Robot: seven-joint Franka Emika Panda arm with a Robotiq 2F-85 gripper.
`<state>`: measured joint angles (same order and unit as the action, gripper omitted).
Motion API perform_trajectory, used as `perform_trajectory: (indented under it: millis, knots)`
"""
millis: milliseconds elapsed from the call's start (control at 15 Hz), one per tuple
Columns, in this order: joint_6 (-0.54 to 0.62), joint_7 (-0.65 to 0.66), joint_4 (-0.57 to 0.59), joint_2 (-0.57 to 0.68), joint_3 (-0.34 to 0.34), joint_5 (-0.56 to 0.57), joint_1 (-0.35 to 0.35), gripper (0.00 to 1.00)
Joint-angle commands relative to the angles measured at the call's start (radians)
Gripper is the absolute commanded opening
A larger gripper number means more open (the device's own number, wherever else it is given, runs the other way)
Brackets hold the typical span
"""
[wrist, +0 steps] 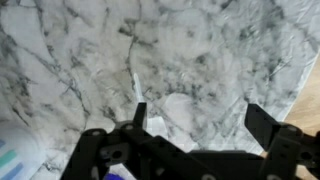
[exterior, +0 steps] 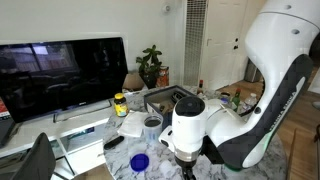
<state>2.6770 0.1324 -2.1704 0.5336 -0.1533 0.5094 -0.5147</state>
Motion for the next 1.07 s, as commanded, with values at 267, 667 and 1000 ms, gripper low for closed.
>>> perform_trajectory:
  millis: [267,667,1000]
  knots:
    - [0.113,0.091,0.071,0.066,0.146,0.195,-0.115,1.00]
    - [0.167,0.158,0.118,0.126,0.207,0.284,-0.163,1.00]
    - [0.169,0.202,0.143,0.155,0.241,0.324,-0.194,0.96]
